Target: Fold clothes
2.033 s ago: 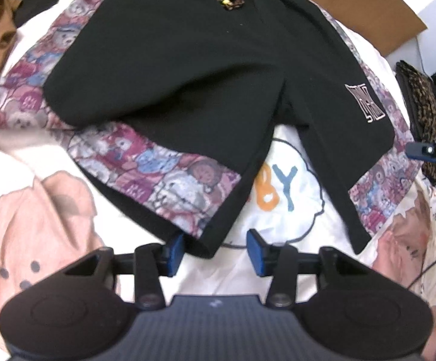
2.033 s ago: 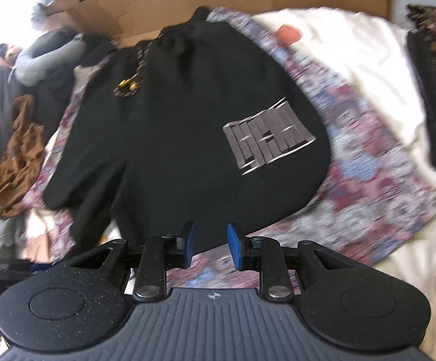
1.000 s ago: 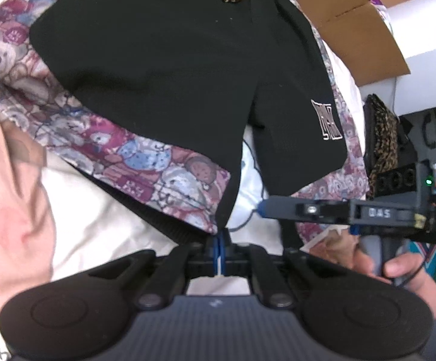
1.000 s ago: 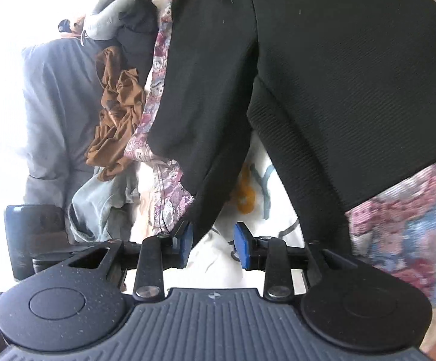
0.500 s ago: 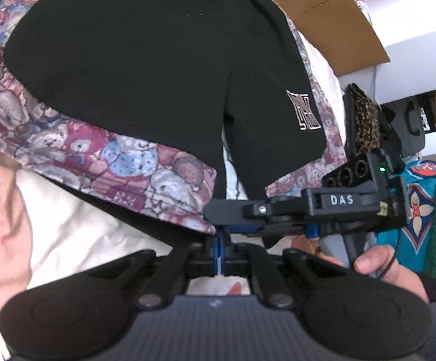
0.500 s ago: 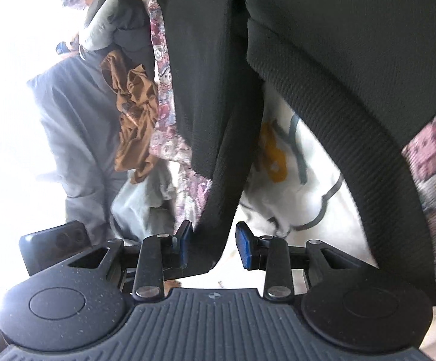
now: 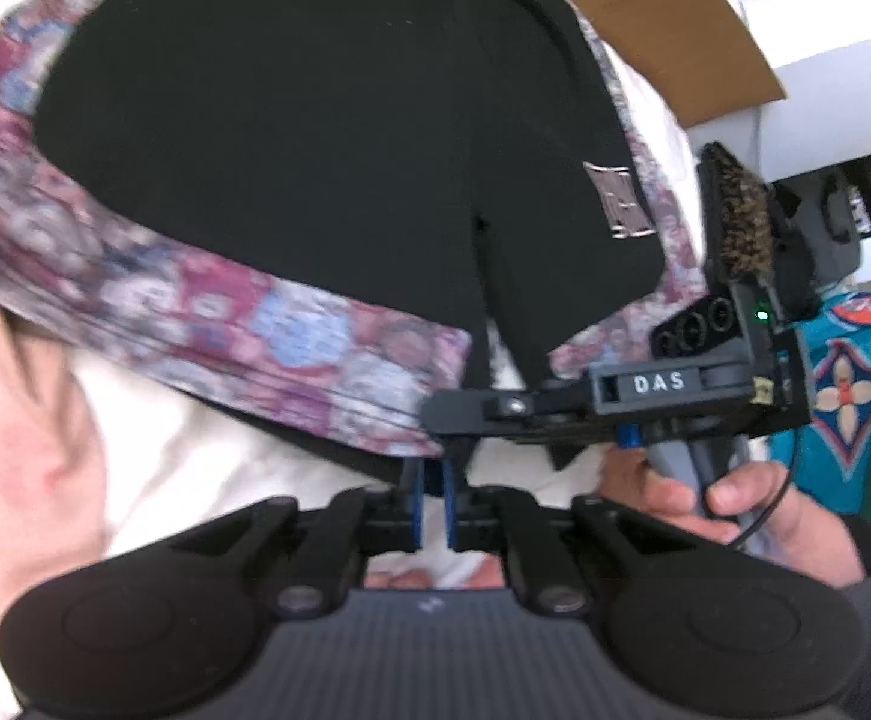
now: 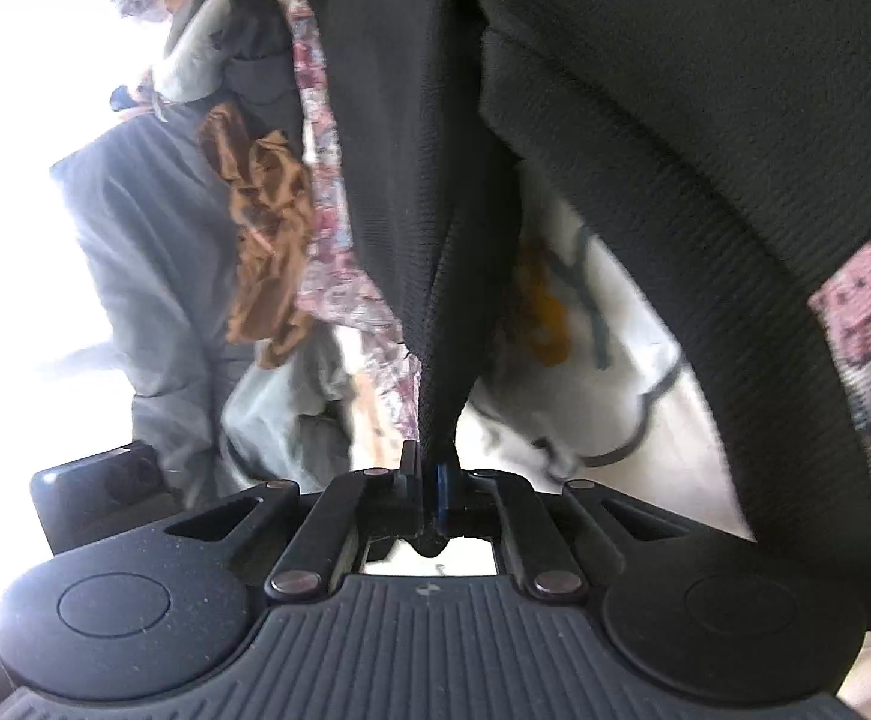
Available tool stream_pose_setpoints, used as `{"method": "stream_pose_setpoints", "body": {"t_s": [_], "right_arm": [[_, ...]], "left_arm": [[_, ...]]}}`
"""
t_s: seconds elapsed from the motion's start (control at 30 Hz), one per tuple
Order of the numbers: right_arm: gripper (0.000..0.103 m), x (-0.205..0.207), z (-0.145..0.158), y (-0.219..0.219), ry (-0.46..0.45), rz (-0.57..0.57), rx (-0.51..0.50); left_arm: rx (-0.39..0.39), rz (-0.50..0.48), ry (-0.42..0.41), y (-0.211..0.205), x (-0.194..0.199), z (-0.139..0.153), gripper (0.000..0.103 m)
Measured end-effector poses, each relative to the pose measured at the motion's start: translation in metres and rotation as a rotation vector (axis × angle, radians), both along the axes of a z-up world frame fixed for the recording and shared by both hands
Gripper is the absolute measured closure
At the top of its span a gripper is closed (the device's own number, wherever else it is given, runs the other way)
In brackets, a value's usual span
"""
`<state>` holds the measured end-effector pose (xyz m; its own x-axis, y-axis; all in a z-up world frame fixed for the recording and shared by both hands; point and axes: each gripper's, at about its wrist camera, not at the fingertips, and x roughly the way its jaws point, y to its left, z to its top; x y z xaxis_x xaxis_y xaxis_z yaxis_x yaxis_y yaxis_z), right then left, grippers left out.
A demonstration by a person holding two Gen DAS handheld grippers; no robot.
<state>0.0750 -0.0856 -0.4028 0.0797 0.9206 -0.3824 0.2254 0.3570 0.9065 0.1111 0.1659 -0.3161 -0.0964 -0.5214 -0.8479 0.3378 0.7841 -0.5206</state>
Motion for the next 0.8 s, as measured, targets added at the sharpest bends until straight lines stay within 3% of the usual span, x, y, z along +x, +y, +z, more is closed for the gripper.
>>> {"method": "stream_pose_setpoints", "body": {"t_s": [0.07, 0.37, 0.5, 0.67, 0.8], "right_arm": [[0.102, 0.0, -0.001, -0.001, -0.008, 0.009, -0.041], [0.102, 0.002, 0.003, -0.005, -0.06, 0.057, -0.159], [0.102, 0.003, 0.003, -0.008, -0.07, 0.067, -0.202], [0.102, 0.003, 0.002, -0.012, -0.066, 0.067, -0.216], [0.102, 0.003, 0.002, -0.014, -0.066, 0.07, -0.221]], "left_arm": [[0.042, 0.006, -0.033, 0.008, 0.008, 0.004, 0.089], [0.249, 0.066, -0.182, 0.045, 0.053, 0.015, 0.088], [0.344, 0.095, -0.266, 0.058, 0.073, 0.016, 0.082], [0.443, 0.094, -0.375, 0.068, 0.091, 0.016, 0.069], [0.492, 0.081, -0.399, 0.074, 0.096, 0.015, 0.069]]}}
